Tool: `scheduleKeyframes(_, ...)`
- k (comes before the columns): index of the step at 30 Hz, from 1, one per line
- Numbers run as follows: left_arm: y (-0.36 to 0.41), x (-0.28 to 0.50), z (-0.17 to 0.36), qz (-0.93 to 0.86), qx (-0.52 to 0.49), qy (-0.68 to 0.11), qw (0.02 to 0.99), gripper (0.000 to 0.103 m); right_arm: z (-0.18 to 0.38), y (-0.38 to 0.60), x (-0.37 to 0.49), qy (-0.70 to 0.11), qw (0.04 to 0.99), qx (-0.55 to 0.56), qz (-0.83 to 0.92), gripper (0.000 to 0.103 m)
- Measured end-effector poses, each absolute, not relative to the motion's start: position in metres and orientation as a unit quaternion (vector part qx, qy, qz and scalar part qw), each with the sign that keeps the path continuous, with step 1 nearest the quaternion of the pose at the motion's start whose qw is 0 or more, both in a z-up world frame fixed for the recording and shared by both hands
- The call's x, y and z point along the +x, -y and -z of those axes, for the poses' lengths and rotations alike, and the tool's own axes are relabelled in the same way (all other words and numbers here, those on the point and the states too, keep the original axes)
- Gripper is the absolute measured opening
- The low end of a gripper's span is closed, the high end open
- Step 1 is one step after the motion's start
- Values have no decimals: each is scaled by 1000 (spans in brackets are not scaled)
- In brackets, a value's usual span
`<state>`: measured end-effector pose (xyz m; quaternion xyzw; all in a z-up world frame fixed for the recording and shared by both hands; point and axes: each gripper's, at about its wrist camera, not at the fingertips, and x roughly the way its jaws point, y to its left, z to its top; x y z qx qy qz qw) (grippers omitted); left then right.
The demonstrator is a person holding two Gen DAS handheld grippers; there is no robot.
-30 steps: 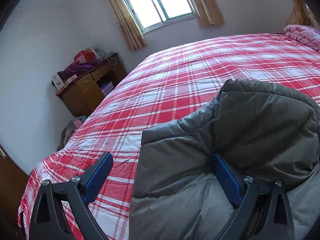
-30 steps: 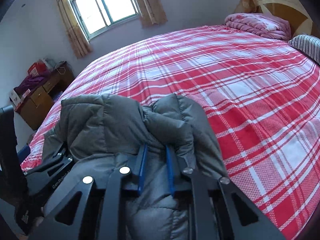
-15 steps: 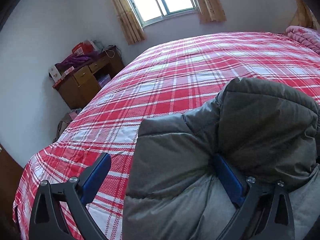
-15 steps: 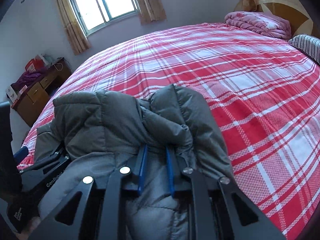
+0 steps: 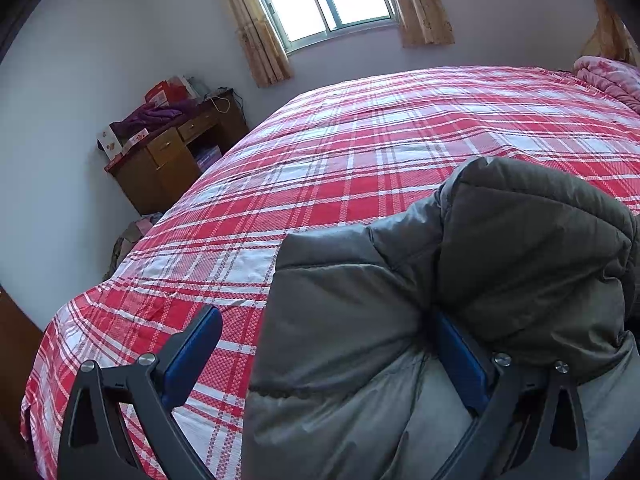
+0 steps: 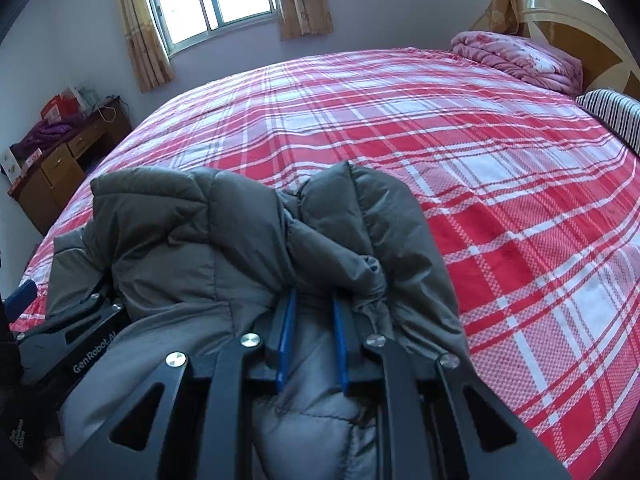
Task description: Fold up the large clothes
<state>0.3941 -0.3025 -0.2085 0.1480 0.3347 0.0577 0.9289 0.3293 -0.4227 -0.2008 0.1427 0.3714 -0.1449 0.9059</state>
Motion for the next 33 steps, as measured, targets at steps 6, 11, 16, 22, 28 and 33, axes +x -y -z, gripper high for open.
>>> scheduleKeyframes(6,302,394,209,-57,146,-336,929,102,201,419,330,-373,906,132,150,18)
scheduleKeyframes(11,301,394,209,-57,146,-336,929,102,202,418,331,-375,906,127,152,18)
scheduleKeyframes(16,301,394,209,-56,146,-336,929,102,202,418,331,-375,906,126,153,18)
scheduleKeyframes(22,301,395,209,-57,151,-340,927,102,202,418,331,-375,905,126,152,18)
scheduleKeyframes(28,276,378,175,-37,127,-393,910,102,197,415,334,-388,902,109,153,20)
scheduleKeyframes(33,259,342,172,-31,83,-363,928,102,166,404,300,-334,920,121,163,71)
